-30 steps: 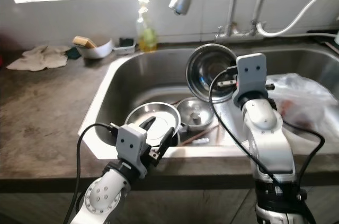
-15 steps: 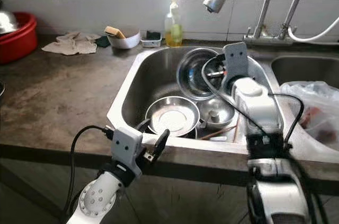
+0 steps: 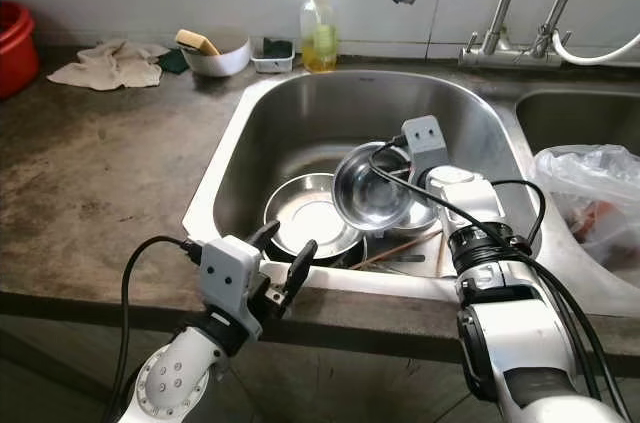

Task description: Kitchen organization

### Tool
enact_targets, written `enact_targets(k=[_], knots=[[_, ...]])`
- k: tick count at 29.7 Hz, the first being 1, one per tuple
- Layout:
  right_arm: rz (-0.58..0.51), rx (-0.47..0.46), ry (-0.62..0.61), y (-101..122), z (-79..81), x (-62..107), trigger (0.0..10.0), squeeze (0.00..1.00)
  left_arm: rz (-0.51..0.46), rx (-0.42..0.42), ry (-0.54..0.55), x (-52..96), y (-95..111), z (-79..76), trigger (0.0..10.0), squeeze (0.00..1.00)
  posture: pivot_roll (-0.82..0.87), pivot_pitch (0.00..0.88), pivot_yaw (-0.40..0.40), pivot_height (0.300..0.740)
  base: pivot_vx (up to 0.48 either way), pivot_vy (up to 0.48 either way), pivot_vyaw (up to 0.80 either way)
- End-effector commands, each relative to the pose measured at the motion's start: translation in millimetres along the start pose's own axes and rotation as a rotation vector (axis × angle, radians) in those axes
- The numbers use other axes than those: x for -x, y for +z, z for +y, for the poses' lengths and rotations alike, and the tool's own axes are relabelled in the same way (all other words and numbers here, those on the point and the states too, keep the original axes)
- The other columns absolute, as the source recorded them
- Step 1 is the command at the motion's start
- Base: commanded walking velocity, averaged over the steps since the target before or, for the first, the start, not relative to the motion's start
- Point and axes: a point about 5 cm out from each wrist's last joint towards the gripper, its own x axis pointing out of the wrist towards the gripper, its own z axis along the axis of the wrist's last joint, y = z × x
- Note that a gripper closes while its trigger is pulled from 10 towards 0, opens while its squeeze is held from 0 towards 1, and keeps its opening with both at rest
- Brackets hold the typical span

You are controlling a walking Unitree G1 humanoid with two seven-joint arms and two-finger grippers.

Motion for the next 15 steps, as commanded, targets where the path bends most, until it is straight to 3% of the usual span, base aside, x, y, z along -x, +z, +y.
enact_targets(k=[1,2,3,4,5,9,15], knots=[[-0.003,0.010,-0.008,4.1,-2.9,-0.4,10.0,0.00,0.063,0.004,-0.003,4.4,-9.4,-1.3,10.0,0.00,0.22,0.214,-0.030,0.740,0.000,0.000,0.00],[0.001,0.013,-0.011,3.2,-3.6,-0.8,10.0,0.00,0.063,0.005,-0.003,4.5,-9.2,-1.5,10.0,0.00,0.22,0.214,-0.030,0.740,0.000,0.000,0.00],[0.007,0.008,-0.008,2.3,-4.1,-1.3,10.0,0.10,0.065,0.006,-0.003,4.9,-9.1,-1.5,10.0,0.00,0.22,0.214,-0.026,0.740,0.000,0.000,0.00],[0.008,0.007,-0.008,2.3,-4.7,-1.5,10.0,0.76,0.065,0.005,-0.003,4.7,-9.2,-1.4,10.0,0.00,0.22,0.213,-0.030,0.740,0.000,0.000,0.00],[0.009,0.007,-0.008,2.2,-5.2,-1.7,10.0,1.00,0.067,0.005,-0.003,4.6,-9.1,-1.3,10.0,0.00,0.22,0.213,-0.030,0.740,0.000,0.000,0.00],[-0.026,-0.012,-0.019,6.5,-8.1,-1.1,10.0,1.00,0.067,0.002,0.000,3.2,-9.3,-0.1,10.0,0.00,0.22,0.207,-0.028,0.740,0.000,0.000,0.00],[-0.258,-0.070,-0.089,36.9,-14.7,10.6,10.0,0.98,0.063,-0.001,0.004,-0.4,-10.0,1.7,10.0,0.00,0.21,0.181,-0.026,0.740,0.000,0.000,0.00]])
